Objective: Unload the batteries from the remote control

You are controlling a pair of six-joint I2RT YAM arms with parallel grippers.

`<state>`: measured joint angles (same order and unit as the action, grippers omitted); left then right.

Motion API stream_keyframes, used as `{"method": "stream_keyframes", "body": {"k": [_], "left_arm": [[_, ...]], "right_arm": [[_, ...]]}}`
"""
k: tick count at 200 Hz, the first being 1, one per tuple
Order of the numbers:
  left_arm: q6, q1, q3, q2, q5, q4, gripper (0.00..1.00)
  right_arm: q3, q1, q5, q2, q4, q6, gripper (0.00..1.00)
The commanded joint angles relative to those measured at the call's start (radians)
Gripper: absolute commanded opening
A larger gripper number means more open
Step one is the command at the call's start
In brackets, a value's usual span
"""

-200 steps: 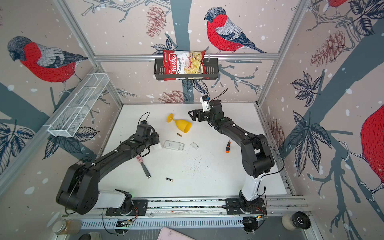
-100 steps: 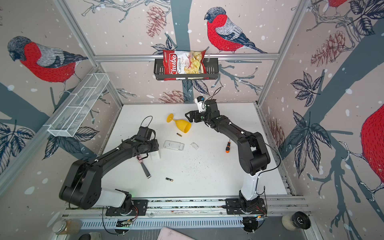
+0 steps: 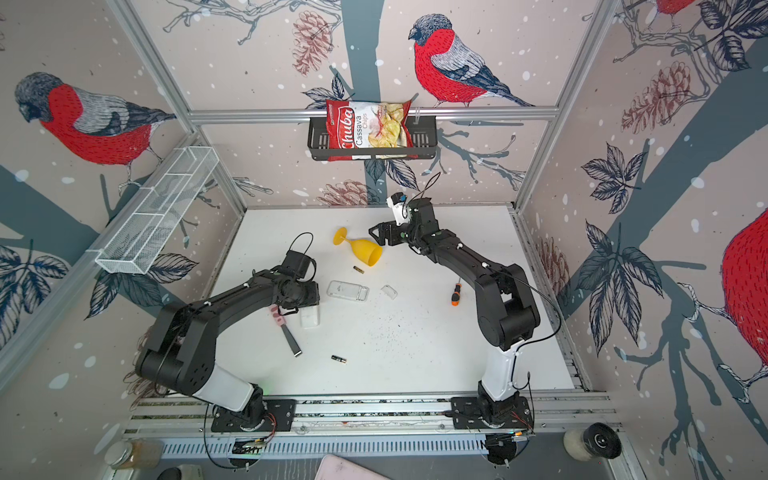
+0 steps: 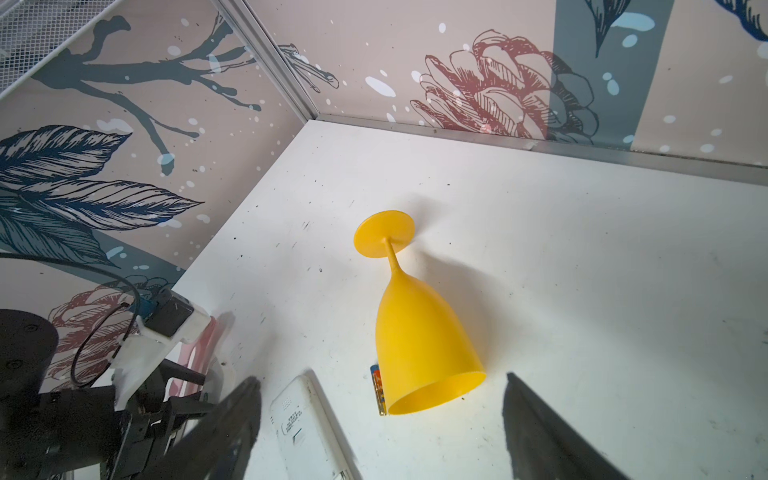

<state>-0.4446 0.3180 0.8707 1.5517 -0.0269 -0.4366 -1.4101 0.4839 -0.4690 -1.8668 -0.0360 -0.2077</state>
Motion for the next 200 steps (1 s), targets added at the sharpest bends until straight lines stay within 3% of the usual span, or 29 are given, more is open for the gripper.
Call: {"method": "stream_keyframes", "body": {"k": [1, 40, 83, 114, 159, 200], "left_arm": [[0.012, -0.003, -0.008, 0.006, 0.006, -0.008, 0.56], [0.009, -0.003, -0.044, -0.022, 0.028, 0.029, 0.71], [-0.017, -0.002, -0.099, -0.093, 0.043, 0.057, 0.80], [-0.035, 0.002, -0.154, -0.146, 0.100, 0.084, 0.84], [-0.071, 0.037, -0.210, -0.191, 0.085, 0.108, 0.88], [-0.122, 0.133, -0.248, -0.185, 0.061, 0.153, 0.88]], "right_arm": [[-0.010, 0.002, -0.018, 0.004, -0.012, 0.013, 0.90], [-0.012, 0.002, -0.020, 0.003, -0.013, 0.016, 0.90], [-0.015, -0.003, -0.016, -0.004, -0.008, 0.020, 0.89], [-0.013, -0.003, -0.016, -0.004, -0.007, 0.019, 0.89], [-0.007, -0.003, -0.014, 0.006, -0.008, 0.021, 0.89], [-0.001, -0.001, -0.015, 0.010, -0.012, 0.018, 0.89]]}}
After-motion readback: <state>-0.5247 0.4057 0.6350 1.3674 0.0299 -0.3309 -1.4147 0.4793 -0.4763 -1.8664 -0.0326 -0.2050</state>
